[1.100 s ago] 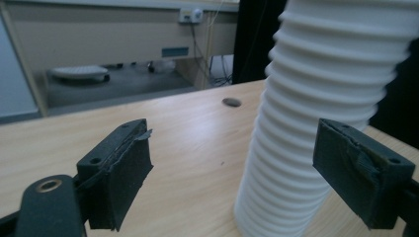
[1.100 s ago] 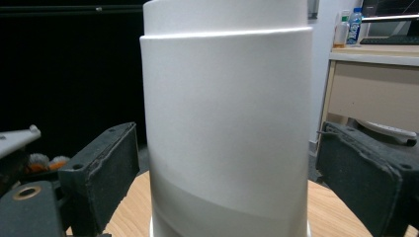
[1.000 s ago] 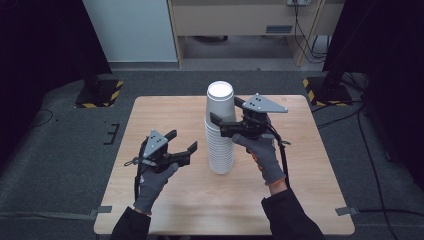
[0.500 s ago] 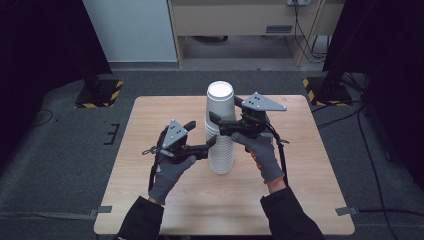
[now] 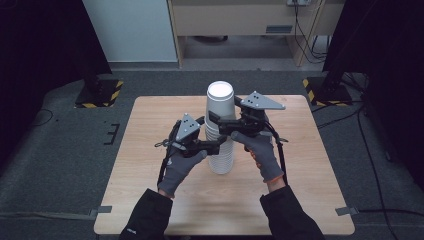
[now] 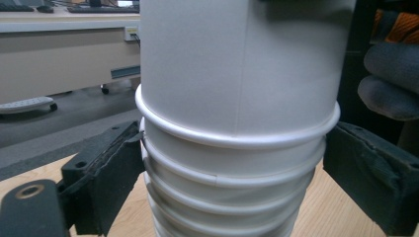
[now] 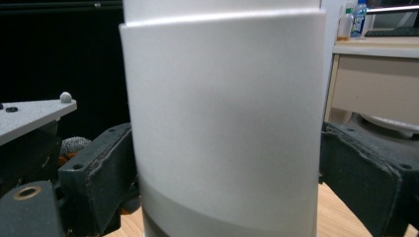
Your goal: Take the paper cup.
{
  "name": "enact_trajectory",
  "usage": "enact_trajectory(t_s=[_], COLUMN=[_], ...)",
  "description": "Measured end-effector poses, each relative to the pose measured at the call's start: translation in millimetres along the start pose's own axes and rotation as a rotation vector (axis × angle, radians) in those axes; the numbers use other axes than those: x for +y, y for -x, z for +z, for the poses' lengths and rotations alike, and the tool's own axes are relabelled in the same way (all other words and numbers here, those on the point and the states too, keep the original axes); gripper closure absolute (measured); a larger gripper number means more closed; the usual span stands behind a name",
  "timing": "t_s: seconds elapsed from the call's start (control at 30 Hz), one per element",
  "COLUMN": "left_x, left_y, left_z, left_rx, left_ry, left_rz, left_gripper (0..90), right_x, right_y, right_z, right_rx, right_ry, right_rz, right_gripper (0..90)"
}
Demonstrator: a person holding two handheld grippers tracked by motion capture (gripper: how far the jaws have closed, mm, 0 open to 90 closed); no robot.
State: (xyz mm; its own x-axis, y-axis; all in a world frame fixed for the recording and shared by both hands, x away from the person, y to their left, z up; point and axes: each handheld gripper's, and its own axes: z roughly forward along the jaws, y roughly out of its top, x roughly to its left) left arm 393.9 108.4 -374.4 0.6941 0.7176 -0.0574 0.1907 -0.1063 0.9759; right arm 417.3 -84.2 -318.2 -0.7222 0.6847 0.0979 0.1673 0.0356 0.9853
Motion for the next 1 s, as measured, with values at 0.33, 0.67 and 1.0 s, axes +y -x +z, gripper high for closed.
enact_trajectory(t_s=[0.33, 0.67, 1.0], left_x=[-3.9, -2.7, -1.9], left_y=[-2.7, -2.7, -2.9], left_z=[4.6, 3.8, 1.3], left_rx=[-0.016, -0.017, -0.019], left_ry=[-0.010, -0.001, 0.002], left_rz=[-0.013, -0.017, -0.016], left_gripper=[5.2, 6.6, 6.8], right_x=[-1.6, -0.3, 11.7], right_y=[0.7, 2.6, -0.1], right_z=[4.4, 3.4, -0.6], right_rx=[0.007, 0.006, 0.019], right_ry=[-0.011, 0.007, 0.059], right_rz=[0.009, 0.011, 0.023], right_gripper=[14.4, 15.6, 15.7])
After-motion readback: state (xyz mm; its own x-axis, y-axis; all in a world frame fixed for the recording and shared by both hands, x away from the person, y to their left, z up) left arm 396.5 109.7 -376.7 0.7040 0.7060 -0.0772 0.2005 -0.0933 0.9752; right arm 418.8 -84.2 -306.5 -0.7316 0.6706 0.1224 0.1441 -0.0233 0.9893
